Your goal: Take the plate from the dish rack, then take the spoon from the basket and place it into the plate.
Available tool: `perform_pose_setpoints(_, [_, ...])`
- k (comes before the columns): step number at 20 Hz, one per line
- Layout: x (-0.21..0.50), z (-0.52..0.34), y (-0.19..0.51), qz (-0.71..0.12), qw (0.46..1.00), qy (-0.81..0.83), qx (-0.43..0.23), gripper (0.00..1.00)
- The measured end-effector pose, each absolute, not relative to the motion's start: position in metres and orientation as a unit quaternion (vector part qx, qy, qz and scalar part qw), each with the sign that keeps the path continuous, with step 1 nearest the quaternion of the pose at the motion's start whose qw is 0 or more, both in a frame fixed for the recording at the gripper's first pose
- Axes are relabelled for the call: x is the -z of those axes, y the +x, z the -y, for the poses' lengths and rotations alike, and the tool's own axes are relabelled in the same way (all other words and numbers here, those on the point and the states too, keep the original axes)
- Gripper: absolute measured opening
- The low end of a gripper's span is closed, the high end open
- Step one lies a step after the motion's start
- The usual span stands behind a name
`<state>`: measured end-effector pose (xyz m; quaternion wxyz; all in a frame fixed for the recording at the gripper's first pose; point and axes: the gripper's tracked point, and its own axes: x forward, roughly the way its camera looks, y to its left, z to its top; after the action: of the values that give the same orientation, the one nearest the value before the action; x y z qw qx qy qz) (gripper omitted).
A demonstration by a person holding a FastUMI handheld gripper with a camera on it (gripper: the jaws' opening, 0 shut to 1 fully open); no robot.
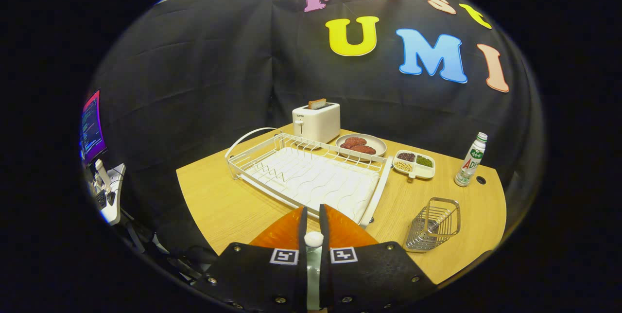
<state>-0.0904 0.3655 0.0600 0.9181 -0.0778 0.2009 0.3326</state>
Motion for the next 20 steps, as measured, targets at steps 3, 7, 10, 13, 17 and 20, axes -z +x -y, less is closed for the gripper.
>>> perform_pose_setpoints(3, [-0.064,-0.365,-0.084,-0.195,0.918,-0.076,-0.337,0.21])
perform_pose_setpoints(7, [-0.088,-0.346,-0.07,-0.172,0.929,-0.075,-0.319,0.51])
perform_pose_setpoints(10, [-0.128,-0.322,-0.062,-0.134,0.947,-0.053,-0.288,0.51])
perform_pose_setpoints(13, [-0.168,-0.288,-0.055,-0.096,0.964,-0.027,-0.245,0.51])
perform_pose_setpoints(17, [-0.235,-0.234,-0.05,-0.028,0.985,-0.011,-0.17,0.51])
perform_pose_setpoints(20, [-0.292,-0.193,-0.053,0.039,0.992,-0.004,-0.118,0.51])
